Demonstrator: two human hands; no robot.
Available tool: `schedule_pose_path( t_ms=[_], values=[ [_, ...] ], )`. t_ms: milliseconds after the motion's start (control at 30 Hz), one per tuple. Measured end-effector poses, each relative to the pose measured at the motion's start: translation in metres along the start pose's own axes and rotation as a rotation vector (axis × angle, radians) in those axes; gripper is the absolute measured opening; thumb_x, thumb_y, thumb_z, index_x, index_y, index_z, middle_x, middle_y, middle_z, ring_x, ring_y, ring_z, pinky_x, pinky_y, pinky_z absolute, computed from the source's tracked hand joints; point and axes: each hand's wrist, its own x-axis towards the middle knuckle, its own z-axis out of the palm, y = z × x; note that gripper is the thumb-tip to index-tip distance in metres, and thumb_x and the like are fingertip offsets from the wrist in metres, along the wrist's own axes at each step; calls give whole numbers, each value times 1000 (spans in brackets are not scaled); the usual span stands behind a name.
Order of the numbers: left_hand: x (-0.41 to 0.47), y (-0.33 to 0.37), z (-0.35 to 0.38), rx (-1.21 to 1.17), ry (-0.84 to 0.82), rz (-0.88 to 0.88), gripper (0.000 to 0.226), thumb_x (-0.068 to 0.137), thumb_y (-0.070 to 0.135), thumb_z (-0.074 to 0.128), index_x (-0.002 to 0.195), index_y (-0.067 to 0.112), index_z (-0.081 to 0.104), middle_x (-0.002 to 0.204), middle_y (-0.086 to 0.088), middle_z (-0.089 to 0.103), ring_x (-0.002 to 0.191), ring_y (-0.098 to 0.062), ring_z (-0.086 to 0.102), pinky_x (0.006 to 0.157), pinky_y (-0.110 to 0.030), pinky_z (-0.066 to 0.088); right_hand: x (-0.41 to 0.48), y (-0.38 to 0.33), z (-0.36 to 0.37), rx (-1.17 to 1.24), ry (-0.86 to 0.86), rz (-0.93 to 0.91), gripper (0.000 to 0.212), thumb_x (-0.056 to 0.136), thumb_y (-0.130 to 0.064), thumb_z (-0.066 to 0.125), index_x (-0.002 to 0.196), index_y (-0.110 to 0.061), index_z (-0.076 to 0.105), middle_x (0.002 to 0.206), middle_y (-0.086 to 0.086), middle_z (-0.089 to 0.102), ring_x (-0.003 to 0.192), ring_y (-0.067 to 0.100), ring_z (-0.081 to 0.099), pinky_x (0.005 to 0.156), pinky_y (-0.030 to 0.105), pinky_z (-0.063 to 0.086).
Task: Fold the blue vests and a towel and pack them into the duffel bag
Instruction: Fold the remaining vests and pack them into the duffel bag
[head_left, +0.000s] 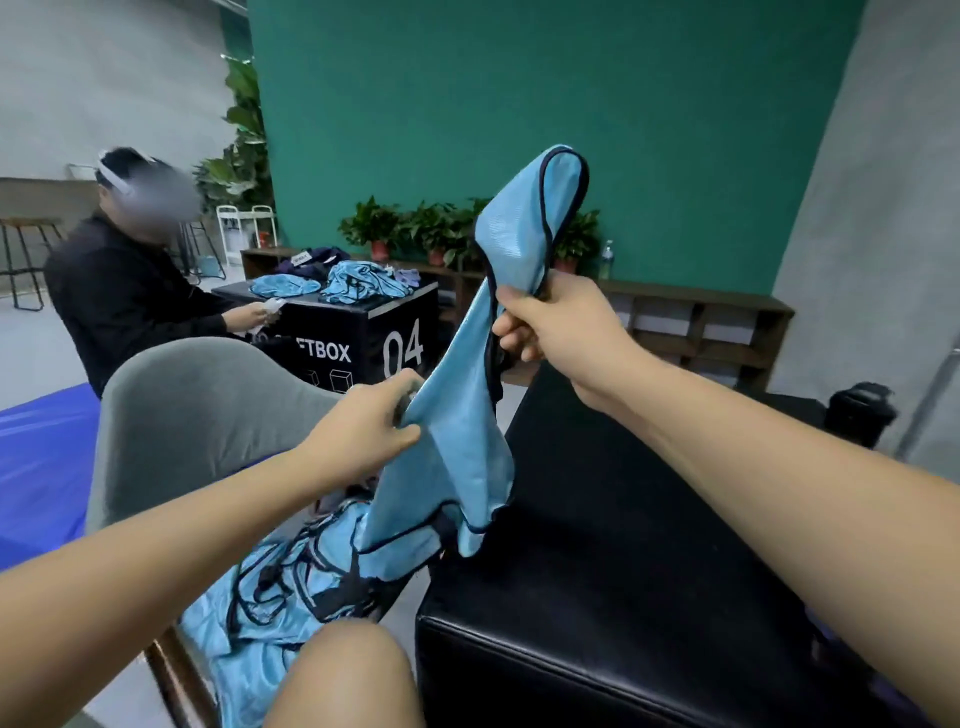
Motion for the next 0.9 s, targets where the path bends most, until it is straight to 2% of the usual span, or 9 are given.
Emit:
schedule_pose_path(
  t_ms=[100,167,333,433,533,633,733,800,900],
  values=[
    [12,28,-24,-65,64,19,29,91,17,72,106,38,59,86,11,73,77,-4,68,67,-34,58,-13,-40,-39,-37,88,-62,15,108,-23,62,103,-12,71,78,4,74,68,16,65,58,25,50],
    [21,48,-39,-111,103,36,23,96,22,72,107,37,60,91,11,74,81,-8,71,65,-36,60,-21,-64,-66,-70,160,-95,15,107,-22,63,98,-13,71,75,4,74,65,16,65,55,23,49],
    [36,97,-54,-131,197,54,16,98,25,74,109,26,62,95,10,72,87,-2,65,67,-23,47,-41,-105,-124,-194,285,-94,19,105,-21,65,89,-10,69,68,3,72,53,12,58,48,23,44],
    [30,128,-45,-195,172,59,19,97,22,76,108,24,61,92,8,71,84,-11,68,66,-26,51,-54,-118,-148,-268,322,-65,19,104,-20,65,93,-6,70,65,3,72,48,11,56,45,23,43],
    [7,163,-27,-268,174,122,17,98,21,74,103,27,59,90,9,69,77,-8,65,66,-23,48,-63,-120,-166,-329,351,-38,18,101,-18,64,90,-5,72,62,4,71,45,12,55,43,22,42],
    [-28,202,0,-337,199,222,15,99,22,70,100,32,58,87,11,66,77,-9,61,65,-25,46,-68,-116,-177,-402,377,0,18,98,-16,64,90,-3,73,61,6,71,43,13,54,45,22,40],
    [-64,234,33,-284,183,399,18,98,33,68,110,36,55,96,17,57,80,-10,59,66,-27,48,-72,-112,-186,-464,391,40,18,93,-15,64,88,-1,73,63,9,73,43,16,53,47,25,40],
    [-82,253,52,-229,150,553,29,95,44,70,118,34,56,104,19,50,85,-8,56,71,-25,46,-74,-110,-192,-525,400,61,17,90,-14,62,82,-3,73,65,9,75,45,17,54,47,24,41],
    [-87,274,81,-34,165,779,48,85,53,74,123,26,62,114,8,50,89,-15,48,78,-31,46,-80,-112,-199,-595,414,86,17,90,-12,59,81,-6,71,63,6,75,44,15,55,46,23,42]
  ],
)
